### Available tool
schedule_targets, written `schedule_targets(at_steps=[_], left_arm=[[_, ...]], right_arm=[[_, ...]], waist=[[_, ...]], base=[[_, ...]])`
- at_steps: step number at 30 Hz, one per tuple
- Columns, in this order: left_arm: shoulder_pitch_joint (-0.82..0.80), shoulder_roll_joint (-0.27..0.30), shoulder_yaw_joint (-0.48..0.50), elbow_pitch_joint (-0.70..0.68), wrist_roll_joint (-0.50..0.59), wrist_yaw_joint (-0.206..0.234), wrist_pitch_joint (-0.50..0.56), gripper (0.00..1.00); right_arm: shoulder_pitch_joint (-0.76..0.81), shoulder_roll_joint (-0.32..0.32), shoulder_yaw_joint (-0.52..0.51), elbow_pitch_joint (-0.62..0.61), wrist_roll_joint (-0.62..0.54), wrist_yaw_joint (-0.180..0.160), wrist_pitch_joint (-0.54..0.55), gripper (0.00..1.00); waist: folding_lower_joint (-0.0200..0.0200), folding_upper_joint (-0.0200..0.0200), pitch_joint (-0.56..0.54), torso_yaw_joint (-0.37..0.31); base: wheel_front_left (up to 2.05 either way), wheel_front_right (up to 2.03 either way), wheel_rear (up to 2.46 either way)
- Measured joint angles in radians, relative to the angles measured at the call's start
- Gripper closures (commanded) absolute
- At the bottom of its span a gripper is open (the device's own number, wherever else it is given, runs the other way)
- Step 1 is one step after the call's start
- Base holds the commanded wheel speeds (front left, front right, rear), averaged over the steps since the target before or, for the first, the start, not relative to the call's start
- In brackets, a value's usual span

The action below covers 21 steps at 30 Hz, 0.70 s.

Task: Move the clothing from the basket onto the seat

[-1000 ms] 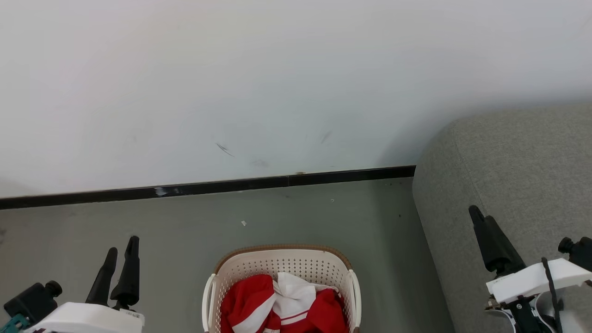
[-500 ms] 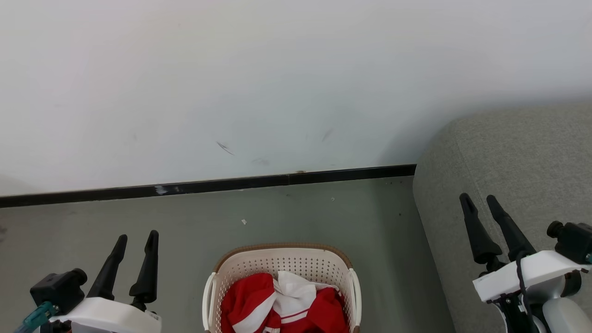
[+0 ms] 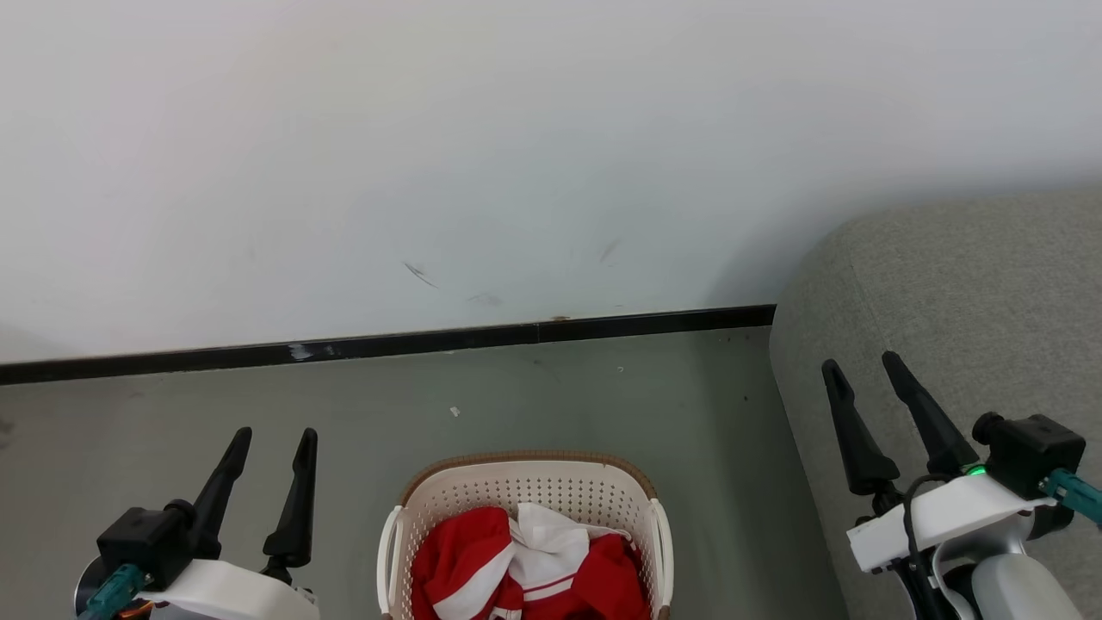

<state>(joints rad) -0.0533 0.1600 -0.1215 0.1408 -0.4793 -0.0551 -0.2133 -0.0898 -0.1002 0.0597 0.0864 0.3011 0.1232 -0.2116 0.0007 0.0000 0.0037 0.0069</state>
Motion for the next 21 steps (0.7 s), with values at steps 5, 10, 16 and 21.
schedule_targets(at_steps=[5, 10, 16, 21], left_arm=[[0.000, -0.005, -0.002, -0.002, 0.058, 0.000, -0.019, 0.00], [-0.001, -0.007, -0.004, -0.010, 0.123, 0.000, -0.035, 0.00], [-0.002, -0.012, -0.003, -0.010, 0.140, -0.002, -0.036, 0.00], [-0.002, -0.021, 0.004, -0.009, 0.147, -0.006, -0.036, 0.00]], right_arm=[[0.000, 0.005, 0.008, -0.014, -0.084, 0.000, -0.019, 0.00], [0.000, 0.008, 0.016, -0.026, -0.166, 0.000, -0.036, 0.00], [0.000, 0.012, 0.016, -0.033, -0.179, 0.000, -0.036, 0.00], [0.000, 0.017, 0.015, -0.035, -0.179, 0.000, -0.036, 0.00]], waist=[[0.0000, 0.0000, 0.000, 0.000], [-0.0001, 0.0000, 0.001, 0.000], [-0.0001, 0.0000, 0.001, 0.000], [-0.0002, 0.0000, 0.001, 0.001]], base=[[0.00, 0.00, 0.00], [0.00, 0.00, 0.00], [0.00, 0.00, 0.00], [0.00, 0.00, 0.00]])
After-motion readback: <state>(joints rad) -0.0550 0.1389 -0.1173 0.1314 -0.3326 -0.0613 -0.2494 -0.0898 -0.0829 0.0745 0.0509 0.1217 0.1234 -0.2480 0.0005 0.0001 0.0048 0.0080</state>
